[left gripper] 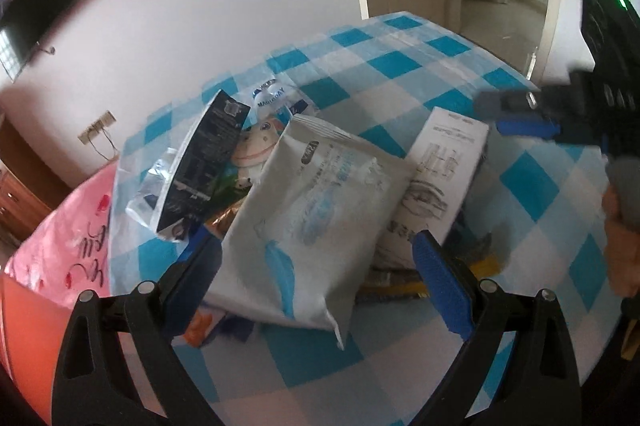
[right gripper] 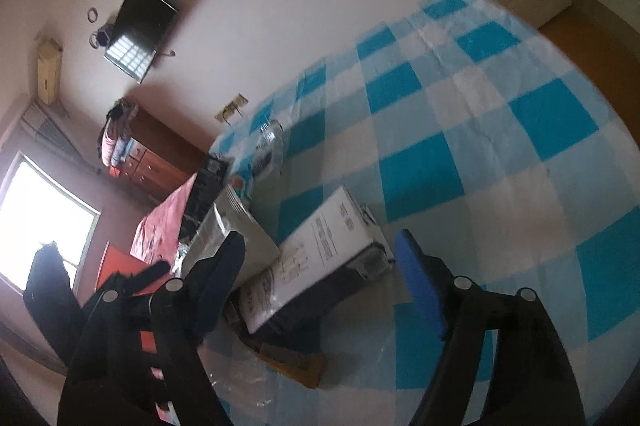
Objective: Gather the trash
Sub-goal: 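Grasp the white wipes bag with the left tool while the right tool grasps the white milk carton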
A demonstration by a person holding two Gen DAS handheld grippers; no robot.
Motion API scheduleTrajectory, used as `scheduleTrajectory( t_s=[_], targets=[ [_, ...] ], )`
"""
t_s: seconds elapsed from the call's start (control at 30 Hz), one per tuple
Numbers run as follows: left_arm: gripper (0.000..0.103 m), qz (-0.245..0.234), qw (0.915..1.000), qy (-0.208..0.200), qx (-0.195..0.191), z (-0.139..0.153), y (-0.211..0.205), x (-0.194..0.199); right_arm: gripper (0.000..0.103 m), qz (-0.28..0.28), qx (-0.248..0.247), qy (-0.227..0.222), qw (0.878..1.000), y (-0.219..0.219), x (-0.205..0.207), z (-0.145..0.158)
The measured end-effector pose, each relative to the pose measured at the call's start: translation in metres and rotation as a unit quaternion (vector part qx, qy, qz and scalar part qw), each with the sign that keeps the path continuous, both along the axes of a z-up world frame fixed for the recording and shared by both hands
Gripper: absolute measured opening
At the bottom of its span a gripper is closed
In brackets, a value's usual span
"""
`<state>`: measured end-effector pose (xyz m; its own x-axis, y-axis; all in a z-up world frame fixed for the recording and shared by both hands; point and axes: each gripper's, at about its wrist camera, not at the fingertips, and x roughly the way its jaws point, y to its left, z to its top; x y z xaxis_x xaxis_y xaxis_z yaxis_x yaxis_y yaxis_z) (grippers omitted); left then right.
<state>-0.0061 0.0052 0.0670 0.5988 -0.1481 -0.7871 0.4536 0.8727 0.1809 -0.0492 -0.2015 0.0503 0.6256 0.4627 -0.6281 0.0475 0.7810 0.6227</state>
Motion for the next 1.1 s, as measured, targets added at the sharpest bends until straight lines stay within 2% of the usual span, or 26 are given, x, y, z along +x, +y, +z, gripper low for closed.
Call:
scheduleTrajectory(
  t_s=[0.13,0.37,0.63,0.73,0.93,1.1],
  targets=[
    [0.097,-0.008,0.9998,0.016,0.001,-0.003,0.002,0.016,0.07,0.017,0.002,0.021,1.0,0.006,0.0,-0.006],
    [0.097,-0.012,0.9985,0.047,-0.023,-0.013,0.006,0.034,0.07,0.031,-0.001,0.04,0.999,0.018,0.001,-0.016],
    [0.093,-0.013,0.9976,0.059,-0.033,-0.025,0.002,0.043,0.07,0.04,0.015,-0.017,0.999,0.022,0.013,-0.011],
    [0.09,-0.005,0.9974,0.058,-0.043,-0.025,0.001,0.043,0.077,0.04,0.017,-0.037,0.998,0.023,0.022,-0.007],
    [0.084,0.02,0.9972,0.052,-0.049,-0.024,-0.001,0.04,0.081,0.034,0.023,-0.047,0.998,0.021,0.037,-0.007],
    [0.08,0.054,0.9953,0.048,-0.064,-0.022,0.0,0.038,0.081,0.028,0.001,-0.038,0.999,0.019,0.041,-0.008]
  ],
)
